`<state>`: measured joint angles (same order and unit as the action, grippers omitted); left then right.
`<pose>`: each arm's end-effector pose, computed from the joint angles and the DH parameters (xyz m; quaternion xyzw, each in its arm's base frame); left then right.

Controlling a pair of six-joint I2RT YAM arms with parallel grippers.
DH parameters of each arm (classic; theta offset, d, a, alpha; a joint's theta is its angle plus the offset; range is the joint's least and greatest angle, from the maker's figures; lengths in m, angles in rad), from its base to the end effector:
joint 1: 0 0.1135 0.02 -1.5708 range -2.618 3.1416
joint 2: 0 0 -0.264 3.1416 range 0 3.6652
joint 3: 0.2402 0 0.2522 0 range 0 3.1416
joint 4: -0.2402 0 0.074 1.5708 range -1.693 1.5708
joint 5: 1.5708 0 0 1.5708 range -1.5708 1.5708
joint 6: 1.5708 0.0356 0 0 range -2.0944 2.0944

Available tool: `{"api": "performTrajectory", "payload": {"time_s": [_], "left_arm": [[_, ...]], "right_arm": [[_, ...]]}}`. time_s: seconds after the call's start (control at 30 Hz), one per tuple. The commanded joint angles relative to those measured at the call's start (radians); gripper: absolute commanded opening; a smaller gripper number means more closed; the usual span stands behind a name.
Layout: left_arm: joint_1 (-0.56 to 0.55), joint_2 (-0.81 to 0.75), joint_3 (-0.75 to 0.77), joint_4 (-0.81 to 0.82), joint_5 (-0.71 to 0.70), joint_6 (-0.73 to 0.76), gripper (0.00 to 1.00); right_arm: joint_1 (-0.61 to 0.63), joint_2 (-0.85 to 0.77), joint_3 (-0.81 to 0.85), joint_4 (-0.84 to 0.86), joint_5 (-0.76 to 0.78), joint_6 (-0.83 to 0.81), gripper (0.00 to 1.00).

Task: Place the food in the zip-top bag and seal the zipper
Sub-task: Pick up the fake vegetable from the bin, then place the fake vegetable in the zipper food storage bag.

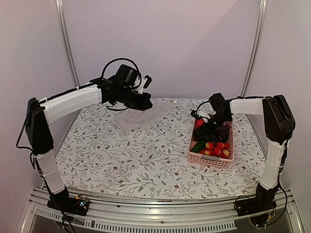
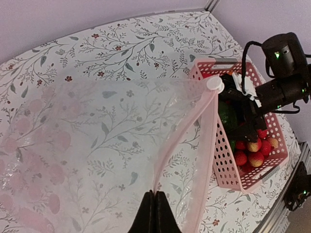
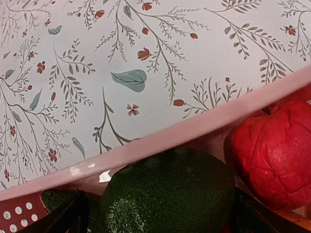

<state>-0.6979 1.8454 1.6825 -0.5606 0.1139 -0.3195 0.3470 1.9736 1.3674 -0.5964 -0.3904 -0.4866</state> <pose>0.3230 -0.2762 0.3147 0.1942 0.8895 -0.2452 0.3332 0.3692 0.1479 0.1664 -0.4229 0.8675 0.1777 0.1924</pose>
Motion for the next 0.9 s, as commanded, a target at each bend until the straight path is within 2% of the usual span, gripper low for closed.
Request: {"api": "performTrajectory", "payload": {"time_s": [0.0,0.2,0.47,0.6,0.7,0.87], "left_arm": [[-0.011,0.003,-0.003,0.019,0.016,-0.011,0.00],[-0.012,0.002,-0.003,0.035,0.008,-0.017,0.00],[-0.014,0.005,0.018,0.037,-0.006,-0.011,0.00],[-0.015,0.007,0.020,0.039,-0.018,-0.008,0.00],[-0.015,0.012,0.024,0.039,-0.019,-0.010,0.00],[-0.016,0.017,0.047,0.037,-0.001,-0.025,0.00]], "right_arm": [[0.017,0.037,0.008,0.069,0.029,0.013,0.96],[0.016,-0.020,-0.042,0.107,0.076,0.036,0.76],[0.015,-0.220,-0.121,0.099,0.123,0.020,0.63],[0.018,-0.339,-0.094,0.048,0.040,0.004,0.60],[0.032,-0.403,-0.048,0.015,-0.080,0.013,0.58],[0.105,-0.468,0.038,-0.007,-0.189,0.031,0.55]]}}
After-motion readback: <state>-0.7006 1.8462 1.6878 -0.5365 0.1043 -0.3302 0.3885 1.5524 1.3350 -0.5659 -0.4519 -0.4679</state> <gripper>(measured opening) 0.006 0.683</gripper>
